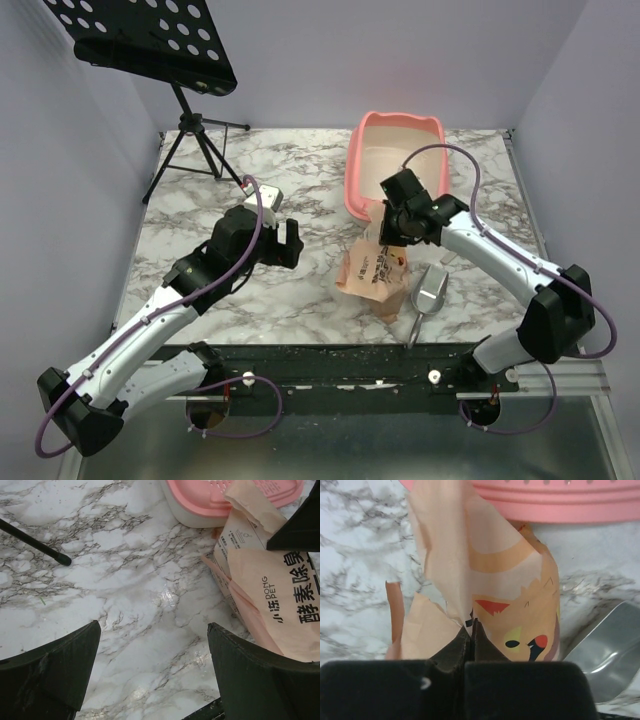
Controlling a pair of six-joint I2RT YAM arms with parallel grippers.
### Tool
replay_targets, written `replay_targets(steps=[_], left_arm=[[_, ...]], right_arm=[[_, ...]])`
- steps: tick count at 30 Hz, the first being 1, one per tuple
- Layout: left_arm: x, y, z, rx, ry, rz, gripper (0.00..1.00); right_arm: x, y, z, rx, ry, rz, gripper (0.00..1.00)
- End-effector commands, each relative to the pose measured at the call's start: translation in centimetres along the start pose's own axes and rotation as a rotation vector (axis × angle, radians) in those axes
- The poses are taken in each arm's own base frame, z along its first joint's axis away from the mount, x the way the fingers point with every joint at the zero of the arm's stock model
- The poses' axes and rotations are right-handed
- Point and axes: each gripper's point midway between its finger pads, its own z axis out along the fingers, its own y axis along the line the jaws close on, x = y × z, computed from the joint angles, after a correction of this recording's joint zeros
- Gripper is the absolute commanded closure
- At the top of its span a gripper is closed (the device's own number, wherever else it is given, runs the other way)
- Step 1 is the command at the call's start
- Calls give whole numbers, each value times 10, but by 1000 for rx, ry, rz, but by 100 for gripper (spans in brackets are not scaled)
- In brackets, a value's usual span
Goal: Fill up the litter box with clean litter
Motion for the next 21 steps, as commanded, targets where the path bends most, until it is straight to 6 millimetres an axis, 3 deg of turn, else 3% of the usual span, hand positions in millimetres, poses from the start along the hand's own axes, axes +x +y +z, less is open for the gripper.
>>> replay_targets(steps=[1,3,8,13,17,21], left_arm=[[-4,9,-9,-56,-6,-6,4],[-7,12,-11,-68,-19,-11,4],[-7,13,-12,-70,-27,-17,4],[-5,12,-11,-71,-21,-20,4],[-5,14,-11,-82,-20,-30,3],[-9,29,-12,-171,-39,-46,1]], right_arm=[[-13,43,-33,-189,-44,339,99],[-21,47,-38,-201,-89,481,99],[-47,64,-51,-246,-182,652,99],[-83,91,-69,-297,-267,695,99],[-105,101,-77,-308,-306,726,99],[-120,107,-77,-295,-325,733,99]])
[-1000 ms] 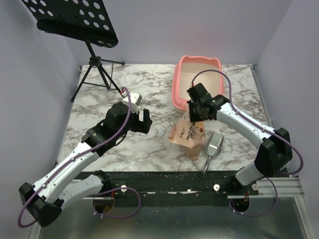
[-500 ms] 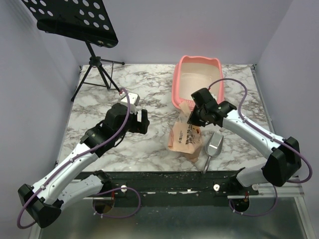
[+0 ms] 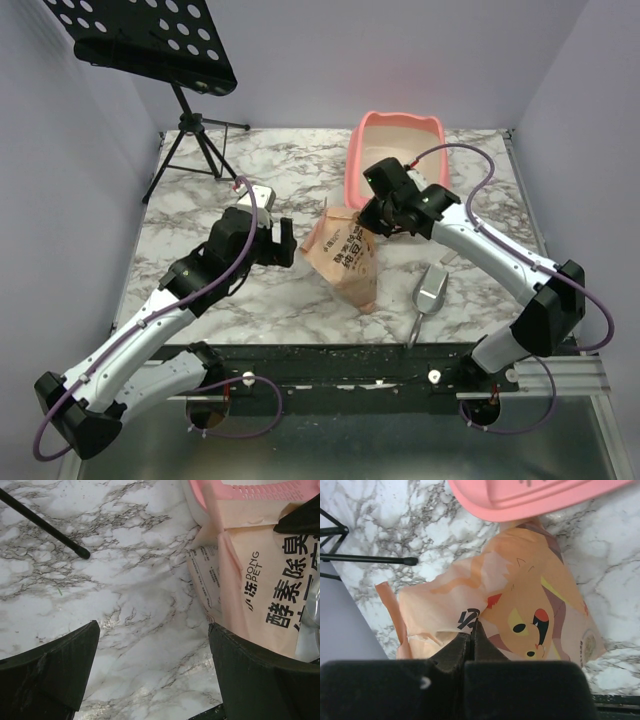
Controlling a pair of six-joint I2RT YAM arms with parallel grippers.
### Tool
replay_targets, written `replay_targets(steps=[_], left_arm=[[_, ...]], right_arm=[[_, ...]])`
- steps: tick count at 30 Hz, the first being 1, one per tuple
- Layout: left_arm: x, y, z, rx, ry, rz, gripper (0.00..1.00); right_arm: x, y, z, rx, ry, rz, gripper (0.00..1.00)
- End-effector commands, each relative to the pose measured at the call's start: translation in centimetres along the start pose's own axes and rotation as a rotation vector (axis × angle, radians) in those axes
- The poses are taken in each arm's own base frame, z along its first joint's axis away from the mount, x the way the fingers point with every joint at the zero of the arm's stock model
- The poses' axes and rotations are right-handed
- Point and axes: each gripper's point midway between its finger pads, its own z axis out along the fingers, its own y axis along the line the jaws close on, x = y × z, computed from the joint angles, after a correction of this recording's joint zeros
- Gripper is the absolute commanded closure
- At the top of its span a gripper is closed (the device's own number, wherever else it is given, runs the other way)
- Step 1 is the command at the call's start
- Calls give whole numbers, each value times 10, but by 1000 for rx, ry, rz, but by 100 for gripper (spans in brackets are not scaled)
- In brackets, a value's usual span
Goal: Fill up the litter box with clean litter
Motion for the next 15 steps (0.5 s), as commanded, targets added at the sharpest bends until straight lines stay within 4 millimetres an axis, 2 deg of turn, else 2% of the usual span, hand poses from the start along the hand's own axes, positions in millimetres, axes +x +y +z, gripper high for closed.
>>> replay_targets(steps=[1,4,8,12,13,15], left_arm=[[-12,19,-4,-117,-39,-37,1],[-16,27,-2,-166,-49,-74,1],[-22,28,3,-187,-62,-137,1],[-36,8,10,-90,-105,-165,1],[-39,0,12,-50,-111,-164,1],[-44,-12,19,4,-114,-166,1]], right_arm=[[-48,87,-34,-259,-140,170,99],[-40,84,-21,-239,-117,159,99],[-28,76,-6,-234,-92,126,99],[-18,72,5,-221,-63,53,99],[-16,70,7,-219,-53,33,98],[-12,70,9,-220,-40,-9,79]])
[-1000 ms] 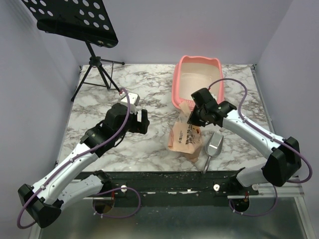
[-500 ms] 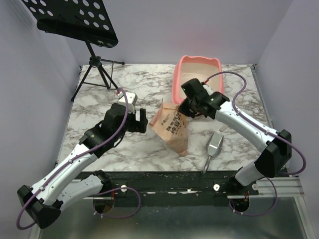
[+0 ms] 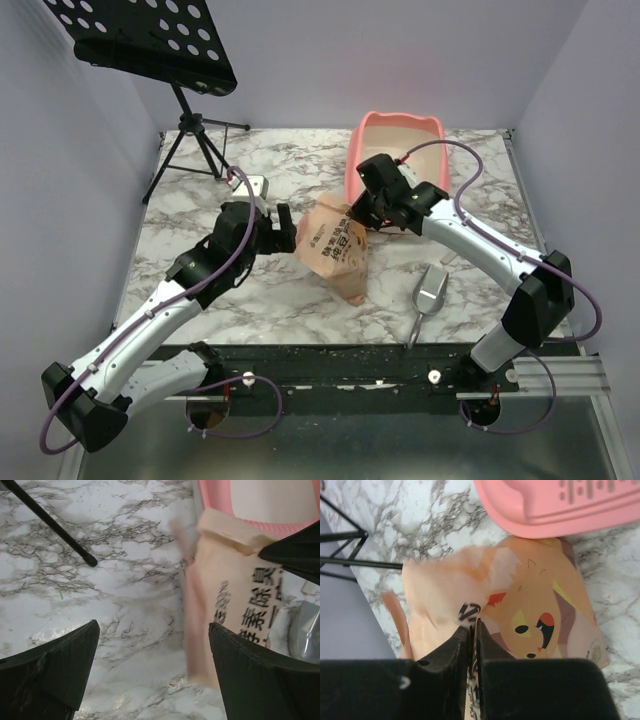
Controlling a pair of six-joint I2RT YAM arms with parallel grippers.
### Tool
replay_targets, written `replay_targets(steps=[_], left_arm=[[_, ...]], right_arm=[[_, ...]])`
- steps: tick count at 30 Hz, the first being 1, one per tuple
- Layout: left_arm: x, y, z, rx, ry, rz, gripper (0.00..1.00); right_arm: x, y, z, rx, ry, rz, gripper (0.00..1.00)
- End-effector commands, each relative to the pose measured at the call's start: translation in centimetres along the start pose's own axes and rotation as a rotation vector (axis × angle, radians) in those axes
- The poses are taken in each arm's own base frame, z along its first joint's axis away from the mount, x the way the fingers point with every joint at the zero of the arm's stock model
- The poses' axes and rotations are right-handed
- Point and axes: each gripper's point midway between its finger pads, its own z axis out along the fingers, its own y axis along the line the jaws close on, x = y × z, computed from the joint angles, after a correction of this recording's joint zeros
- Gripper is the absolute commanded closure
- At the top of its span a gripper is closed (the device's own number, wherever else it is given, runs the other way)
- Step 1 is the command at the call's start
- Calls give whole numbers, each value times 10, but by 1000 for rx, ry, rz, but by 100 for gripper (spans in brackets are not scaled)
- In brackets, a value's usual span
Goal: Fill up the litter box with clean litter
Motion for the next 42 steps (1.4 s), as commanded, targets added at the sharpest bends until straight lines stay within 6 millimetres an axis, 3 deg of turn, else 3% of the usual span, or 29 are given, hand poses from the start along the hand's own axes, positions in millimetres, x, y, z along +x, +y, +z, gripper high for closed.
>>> replay_targets(steps=[1,2,4,7,13,19,28,32,39,42], left_arm=[[-27,-39,9,155,-57,-52,1],[-26,-45,13,181,-49,-46,1],[-24,-59,22,235,-31,-33,1],[-17,-67,37,257,9,-9,1],[8,-73,60,281,99,14,1],[29,-69,64,284,150,36,1],[58,-77,68,355,228,0,2],[62,-75,67,369,222,-25,4],[57,-87,61,466,202,-62,21],[58,-94,58,520,207,-101,36]], right_arm=[[-8,45,-9,-176,-13,-30,66],[-9,46,-10,-183,-13,-54,53],[-10,46,-13,-190,-16,-109,36],[-20,42,-24,-209,-36,-152,26],[-30,21,-47,-231,-66,-239,26],[-34,5,-66,-252,-104,-288,26],[-25,-1,-70,-279,-79,-311,26],[-26,-1,-73,-288,-82,-320,26],[-22,-3,-75,-296,-71,-330,28],[-20,-4,-75,-302,-64,-325,29]])
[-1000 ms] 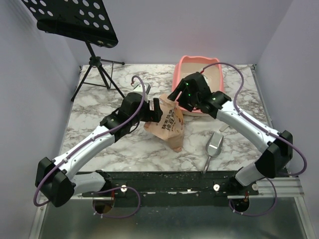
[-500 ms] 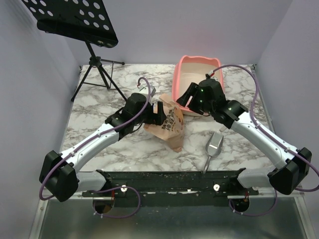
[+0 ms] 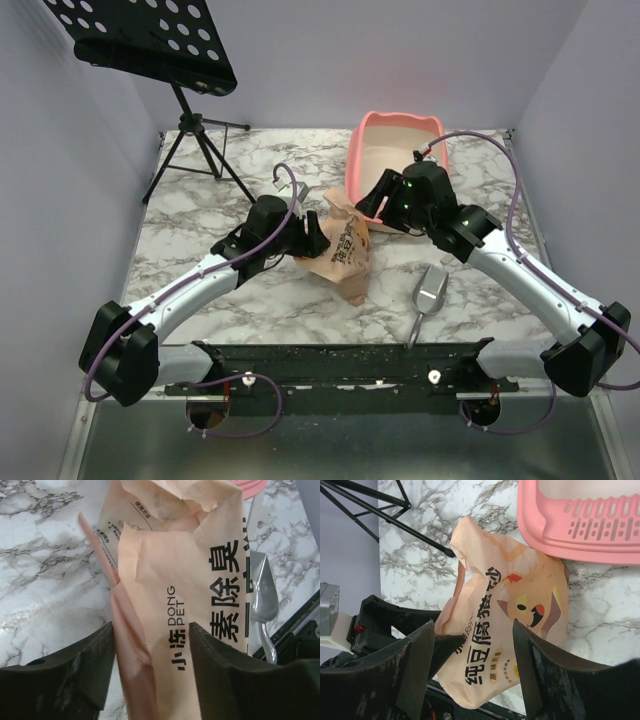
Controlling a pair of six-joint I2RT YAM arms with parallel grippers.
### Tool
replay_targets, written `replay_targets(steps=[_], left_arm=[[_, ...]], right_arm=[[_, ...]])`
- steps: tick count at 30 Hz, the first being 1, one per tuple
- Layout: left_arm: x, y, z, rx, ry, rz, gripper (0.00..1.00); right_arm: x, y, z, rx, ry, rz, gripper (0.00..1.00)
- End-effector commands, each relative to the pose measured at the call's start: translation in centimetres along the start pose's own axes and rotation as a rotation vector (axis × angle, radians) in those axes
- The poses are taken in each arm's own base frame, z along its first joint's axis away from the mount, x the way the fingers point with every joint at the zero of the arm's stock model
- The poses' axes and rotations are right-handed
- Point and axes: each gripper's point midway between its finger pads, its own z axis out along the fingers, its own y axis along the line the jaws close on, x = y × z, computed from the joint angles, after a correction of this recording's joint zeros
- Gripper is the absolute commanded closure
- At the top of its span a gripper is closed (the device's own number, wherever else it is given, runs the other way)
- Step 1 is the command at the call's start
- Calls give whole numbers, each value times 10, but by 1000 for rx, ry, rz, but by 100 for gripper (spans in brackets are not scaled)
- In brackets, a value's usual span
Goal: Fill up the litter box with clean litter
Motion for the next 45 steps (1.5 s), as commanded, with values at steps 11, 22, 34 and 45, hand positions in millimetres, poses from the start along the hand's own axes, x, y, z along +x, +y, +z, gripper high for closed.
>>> replay_targets(steps=[11,22,34,45], left_arm=[[-41,-36,-27,177,-138,-6,100],[-133,-75,-83,184,-238,344,100],[-157,-129,-128,650,-82,777,100],[-70,-128,-173,829,-97,882,100]], right_arm=[[9,-1,-6,-40,23,-33,31],[8,-22,10,79,36,-164,30],[-16,-29,1,131,-40,-292,30],[-32,-18,-16,-9,-117,-675,27]])
